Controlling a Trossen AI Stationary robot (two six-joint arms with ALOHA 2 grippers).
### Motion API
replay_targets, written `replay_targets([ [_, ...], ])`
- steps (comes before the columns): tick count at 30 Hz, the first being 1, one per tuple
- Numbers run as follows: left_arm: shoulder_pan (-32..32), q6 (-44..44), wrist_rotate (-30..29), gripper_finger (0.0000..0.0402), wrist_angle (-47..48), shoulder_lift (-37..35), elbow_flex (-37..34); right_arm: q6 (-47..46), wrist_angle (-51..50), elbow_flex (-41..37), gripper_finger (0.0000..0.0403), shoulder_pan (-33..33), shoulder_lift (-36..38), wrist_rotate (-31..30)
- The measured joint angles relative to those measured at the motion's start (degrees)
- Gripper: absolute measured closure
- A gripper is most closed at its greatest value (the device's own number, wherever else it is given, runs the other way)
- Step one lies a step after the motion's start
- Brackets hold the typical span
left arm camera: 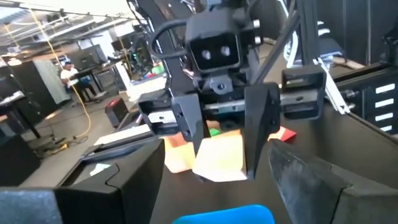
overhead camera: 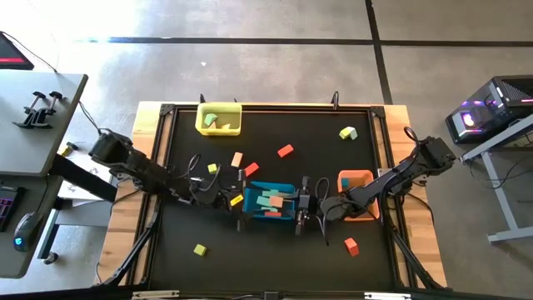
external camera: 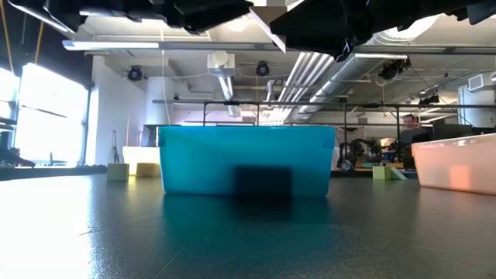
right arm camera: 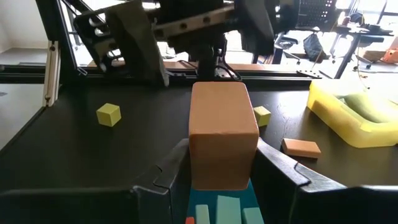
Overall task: Sort blocks by size
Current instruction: Put the light orange triangular block into the yellow bin
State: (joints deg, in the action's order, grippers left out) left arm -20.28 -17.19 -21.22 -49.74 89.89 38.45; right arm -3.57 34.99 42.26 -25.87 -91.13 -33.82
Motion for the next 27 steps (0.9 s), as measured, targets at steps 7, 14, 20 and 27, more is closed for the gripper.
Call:
replay_targets([
  [7, 0.9, 1.4, 4.2, 0.0129, -6.0, 4.2, 0.0, 2.6, 3.3, 0.0, 0.0269, 0.0, 0.0, 2.8],
  [14, 0.9, 2.0, 6.9, 0.0129, -10.7, 5.2, 0.1, 5.7, 6.4, 0.0, 0.0269, 0.0, 0.0, 4.1],
  [20, 0.9, 5.6, 8.8, 0.0129, -12.9, 5.4, 0.8, 7.1, 7.8, 0.0, 0.0269, 0.0, 0.0, 4.2],
  [27, 0.3, 6.6, 9.2, 0.0129, -12.4, 8.5, 4.4, 9.2, 9.9, 0.0, 0.0269, 0.0, 0.0, 4.4],
])
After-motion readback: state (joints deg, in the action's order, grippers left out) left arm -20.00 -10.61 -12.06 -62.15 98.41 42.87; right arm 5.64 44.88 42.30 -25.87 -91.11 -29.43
